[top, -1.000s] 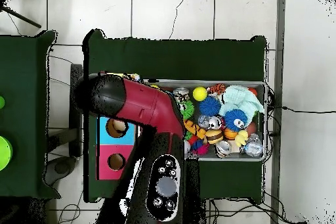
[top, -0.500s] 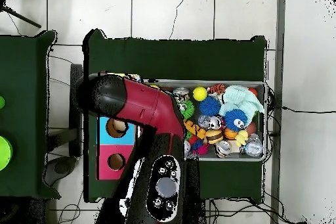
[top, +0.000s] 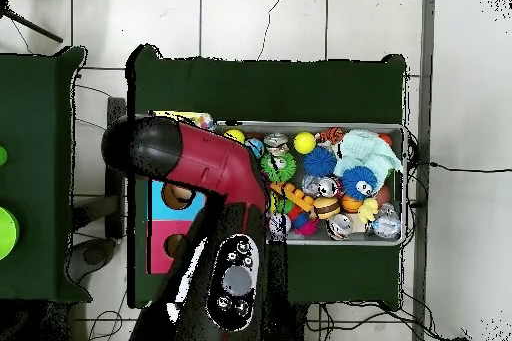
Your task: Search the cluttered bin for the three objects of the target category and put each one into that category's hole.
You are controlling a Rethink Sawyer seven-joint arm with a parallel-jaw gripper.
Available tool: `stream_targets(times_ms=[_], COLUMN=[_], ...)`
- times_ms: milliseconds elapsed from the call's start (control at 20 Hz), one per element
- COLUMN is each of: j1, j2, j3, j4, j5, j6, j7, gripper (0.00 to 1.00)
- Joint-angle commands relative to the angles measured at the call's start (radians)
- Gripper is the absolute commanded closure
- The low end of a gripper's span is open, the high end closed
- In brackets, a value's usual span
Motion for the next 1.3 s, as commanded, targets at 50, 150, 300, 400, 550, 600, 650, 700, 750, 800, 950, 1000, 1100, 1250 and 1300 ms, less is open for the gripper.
stream_targets(times_ms=[50,150,300,400,550,600,650,700,750,800,950,1000,1100,1250,1300], j1=[0.037,0.038,0.043,0.041,0.013,0.002,-0.01,-0.019,-0.025,-0.034,-0.074,-0.077,-0.083,-0.07,-0.066], j2=[0.087,0.097,0.116,0.127,0.146,0.151,0.153,0.158,0.161,0.165,0.171,0.174,0.182,0.19,0.192], j3=[-0.008,-0.004,-0.008,-0.008,0.022,0.034,0.045,0.054,0.057,0.067,0.116,0.12,0.131,0.121,0.12], j4=[0.093,0.091,0.077,0.071,0.075,0.078,0.083,0.084,0.085,0.088,0.103,0.102,0.101,0.094,0.094], j5=[0.056,0.067,0.071,0.068,0.066,0.064,0.063,0.061,0.058,0.055,0.058,0.051,0.043,0.037,0.038], j6=[-0.028,-0.036,-0.045,-0.064,-0.121,-0.143,-0.16,-0.176,-0.19,-0.208,-0.25,-0.266,-0.289,-0.307,-0.311], j7=[0.388,0.395,0.407,0.407,0.372,0.358,0.344,0.332,0.324,0.311,0.272,0.27,0.269,0.293,0.299], gripper=[1.0,1.0,1.0,1.0,1.0,1.0,1.0,1.0,1.0,1.0,1.0,1.0,1.0,1.0,1.0])
